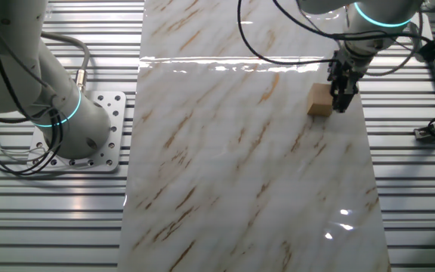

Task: Pick up the small block on the left and move it to the right

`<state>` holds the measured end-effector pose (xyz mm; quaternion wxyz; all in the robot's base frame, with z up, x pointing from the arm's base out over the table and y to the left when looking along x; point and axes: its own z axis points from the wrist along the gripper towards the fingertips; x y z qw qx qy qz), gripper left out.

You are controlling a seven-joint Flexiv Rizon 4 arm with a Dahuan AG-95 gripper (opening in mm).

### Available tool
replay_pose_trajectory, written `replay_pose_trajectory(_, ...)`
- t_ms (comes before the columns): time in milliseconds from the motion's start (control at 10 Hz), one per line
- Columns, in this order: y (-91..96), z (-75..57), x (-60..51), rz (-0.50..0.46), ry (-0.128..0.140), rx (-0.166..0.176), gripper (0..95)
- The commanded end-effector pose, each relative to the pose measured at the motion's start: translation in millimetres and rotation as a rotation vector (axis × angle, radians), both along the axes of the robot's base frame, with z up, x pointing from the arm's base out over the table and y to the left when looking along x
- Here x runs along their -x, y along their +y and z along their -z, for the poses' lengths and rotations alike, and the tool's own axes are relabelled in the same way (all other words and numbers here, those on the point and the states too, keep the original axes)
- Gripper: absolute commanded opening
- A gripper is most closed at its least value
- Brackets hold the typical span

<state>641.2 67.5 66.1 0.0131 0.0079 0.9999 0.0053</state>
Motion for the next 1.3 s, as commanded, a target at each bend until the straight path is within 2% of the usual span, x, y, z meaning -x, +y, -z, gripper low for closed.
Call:
replay_pose_trajectory(100,-2.8,-8.7,3.2,-0.043,0.007,0.003,0.0)
replay_pose_trajectory(200,-6.0,-15.4,5.7,-0.070,0.023,0.008,0.0)
replay_pose_trajectory(300,-9.4,-22.3,8.6,-0.080,0.039,-0.005,0.0)
replay_pose_trajectory(600,-11.7,-29.8,12.1,-0.094,0.030,-0.036,0.0)
replay_pose_trajectory(700,-12.2,-30.2,12.3,-0.113,0.030,-0.035,0.0)
replay_pose_trajectory(900,-12.2,-30.3,12.4,-0.153,0.053,-0.037,0.0)
replay_pose_trajectory(1100,-12.3,-30.4,12.4,-0.187,0.058,-0.048,0.0)
replay_pose_trajectory(1300,-12.4,-30.5,12.5,-0.297,0.077,-0.072,0.0)
